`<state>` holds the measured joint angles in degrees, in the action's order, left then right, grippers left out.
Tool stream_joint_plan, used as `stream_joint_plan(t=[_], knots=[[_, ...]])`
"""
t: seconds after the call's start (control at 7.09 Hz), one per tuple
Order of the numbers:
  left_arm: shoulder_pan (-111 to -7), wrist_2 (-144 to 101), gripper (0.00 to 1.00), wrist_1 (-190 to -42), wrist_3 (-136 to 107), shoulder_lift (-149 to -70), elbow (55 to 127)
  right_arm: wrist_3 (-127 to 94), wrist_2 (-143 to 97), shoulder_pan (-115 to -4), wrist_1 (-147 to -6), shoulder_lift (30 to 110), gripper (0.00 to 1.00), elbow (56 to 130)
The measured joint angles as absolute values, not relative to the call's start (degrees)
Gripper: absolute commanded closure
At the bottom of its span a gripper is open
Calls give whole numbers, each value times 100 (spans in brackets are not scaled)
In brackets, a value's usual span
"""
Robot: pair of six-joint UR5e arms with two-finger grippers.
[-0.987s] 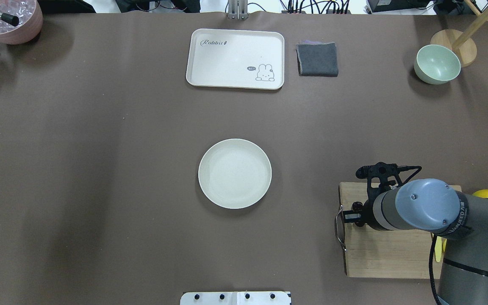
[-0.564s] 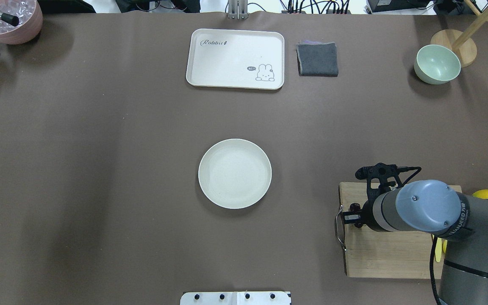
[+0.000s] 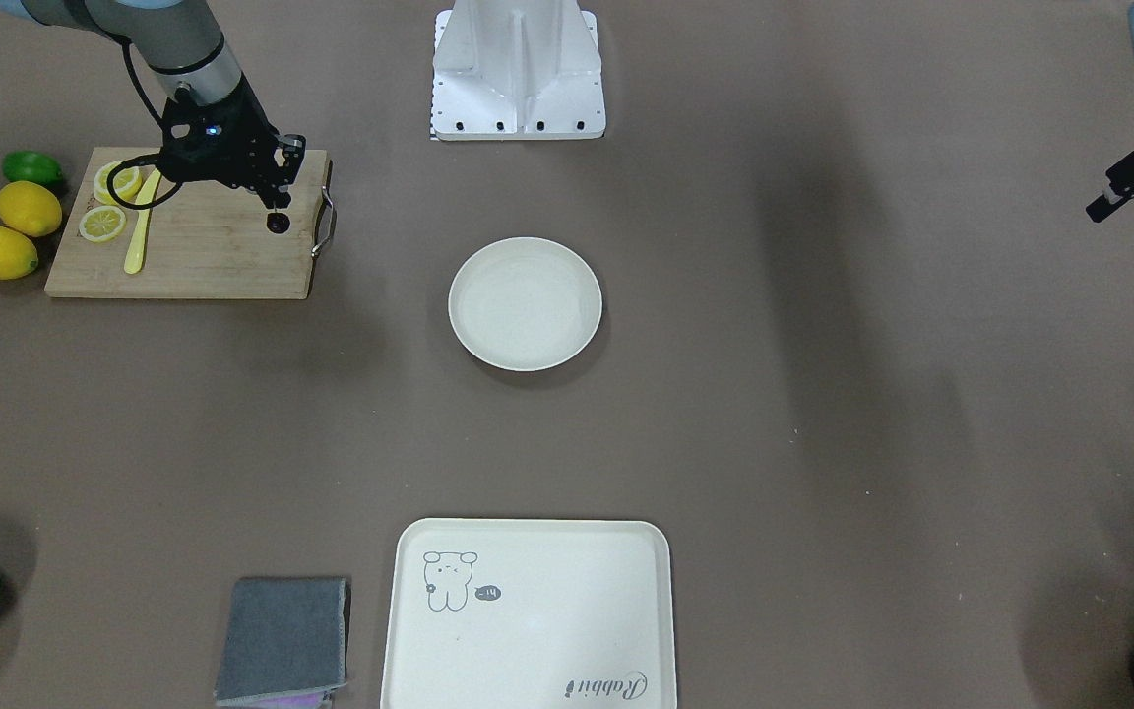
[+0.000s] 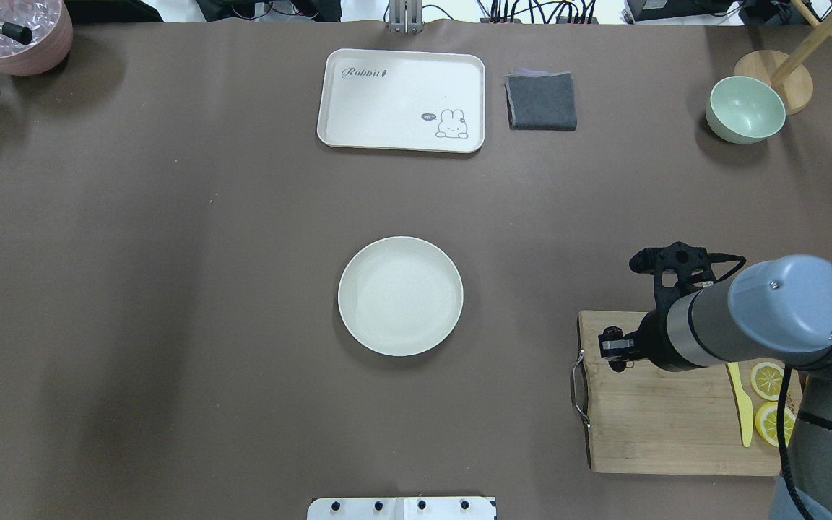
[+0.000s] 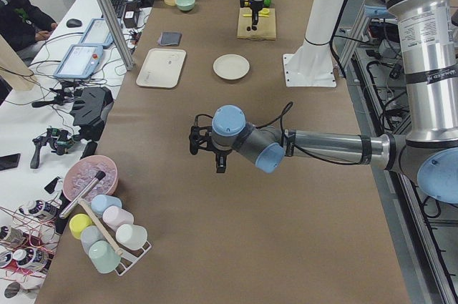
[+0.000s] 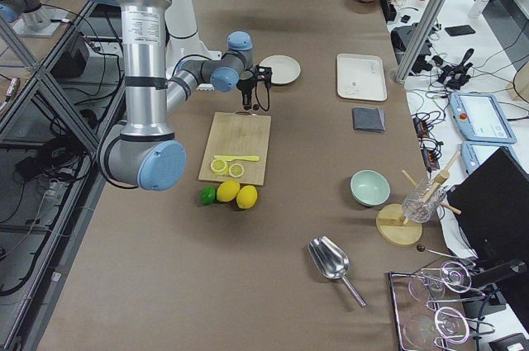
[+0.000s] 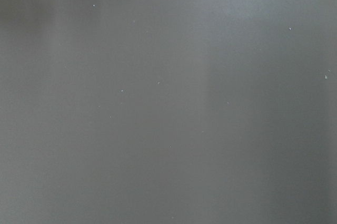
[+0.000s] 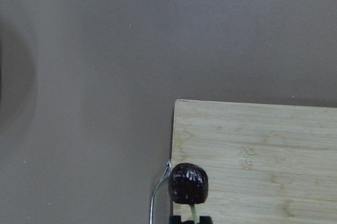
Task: Place red cherry on plate
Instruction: 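Lift the cherries with the right gripper and carry toward the plate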
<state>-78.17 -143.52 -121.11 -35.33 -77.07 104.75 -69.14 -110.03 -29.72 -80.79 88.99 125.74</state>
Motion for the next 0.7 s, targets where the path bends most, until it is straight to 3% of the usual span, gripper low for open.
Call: stream_joint_plan(t=[0.28,0.7], knots=[[-7815,-14360,1,-12111,-3533,-7710,10476,-6177,-11846,-3925,-9115,8708,100,13066],[-7808,-14396,1,-12111,-3531,-7739,10468,-4887,-12403,-5125,-11867,7080,100,13326]])
